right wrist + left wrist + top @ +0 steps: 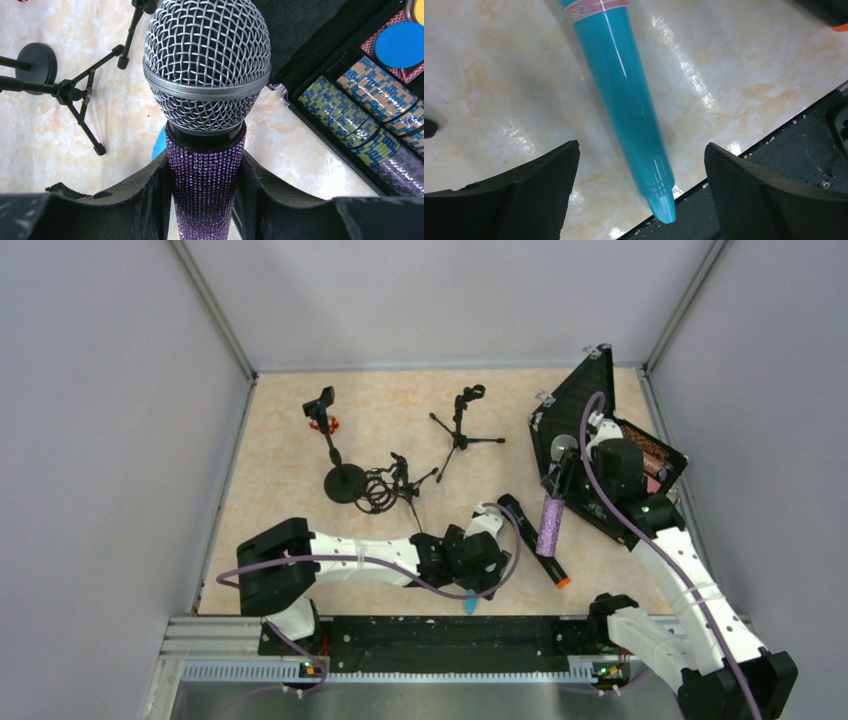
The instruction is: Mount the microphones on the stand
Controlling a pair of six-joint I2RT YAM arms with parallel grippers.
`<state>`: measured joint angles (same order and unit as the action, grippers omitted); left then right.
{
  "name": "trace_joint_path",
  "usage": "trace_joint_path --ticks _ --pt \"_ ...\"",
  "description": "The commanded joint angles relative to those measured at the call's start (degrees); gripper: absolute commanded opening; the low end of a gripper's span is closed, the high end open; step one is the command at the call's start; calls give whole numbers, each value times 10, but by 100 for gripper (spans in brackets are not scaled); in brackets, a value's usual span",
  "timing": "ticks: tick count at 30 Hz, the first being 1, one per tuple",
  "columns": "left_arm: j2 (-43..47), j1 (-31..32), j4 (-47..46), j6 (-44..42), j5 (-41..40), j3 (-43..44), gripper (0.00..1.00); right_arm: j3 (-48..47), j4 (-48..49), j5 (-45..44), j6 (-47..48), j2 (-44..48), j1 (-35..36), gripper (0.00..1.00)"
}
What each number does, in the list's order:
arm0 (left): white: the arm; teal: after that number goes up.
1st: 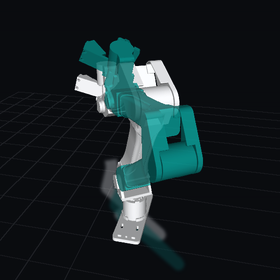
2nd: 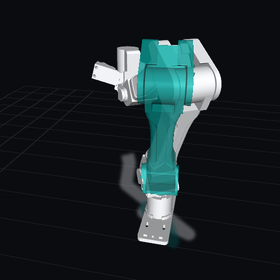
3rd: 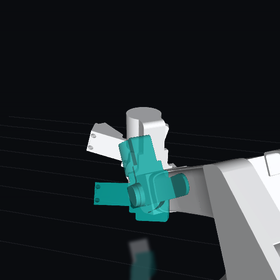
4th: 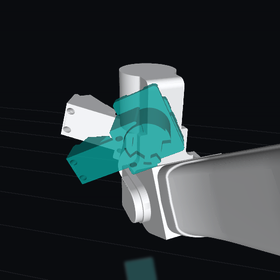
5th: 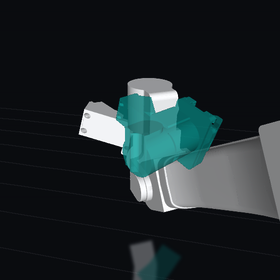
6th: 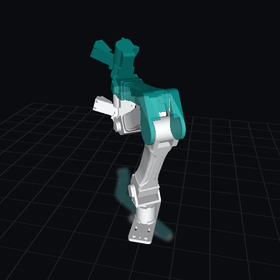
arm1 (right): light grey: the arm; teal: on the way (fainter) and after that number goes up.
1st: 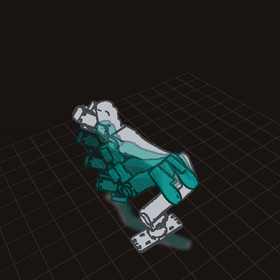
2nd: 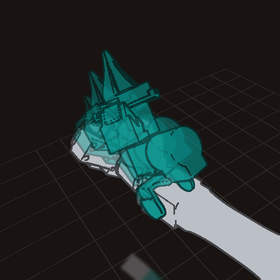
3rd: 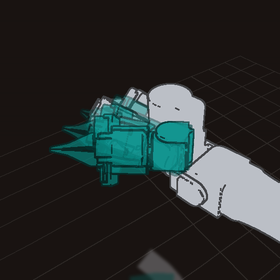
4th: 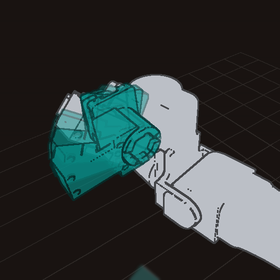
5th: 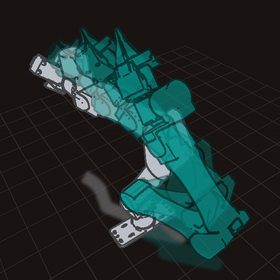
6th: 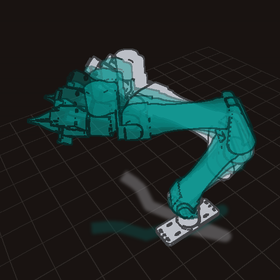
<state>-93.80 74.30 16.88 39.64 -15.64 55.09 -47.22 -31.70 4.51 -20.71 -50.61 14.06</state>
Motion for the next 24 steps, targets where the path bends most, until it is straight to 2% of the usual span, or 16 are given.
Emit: trace_joint_path --ticks 1,6,10,12,16,17,21,24 --pt "-18 1 -44 -40 7 31 99 -11 33 -8 -3 19 -6 0" --pt "-71 -6 -53 -32 28 65 87 -14 32 -7 -3 19 -6 0" --pt "-120 -10 -46 -30 47 118 83 -22 29 -13 -1 26 -7 0" --pt "-142 -15 -47 -30 61 141 68 -25 29 -17 1 29 -6 0" --pt "-186 -34 -30 -20 79 188 24 -32 22 -26 5 34 -7 0" --pt "-191 -40 -26 -16 84 197 20 -33 20 -28 5 34 -6 0" --pt "-195 -68 -34 -6 96 209 20 -34 16 -36 8 39 -6 0" --pt "-193 -91 -49 0 109 209 23 -35 14 -40 10 41 -6 0"
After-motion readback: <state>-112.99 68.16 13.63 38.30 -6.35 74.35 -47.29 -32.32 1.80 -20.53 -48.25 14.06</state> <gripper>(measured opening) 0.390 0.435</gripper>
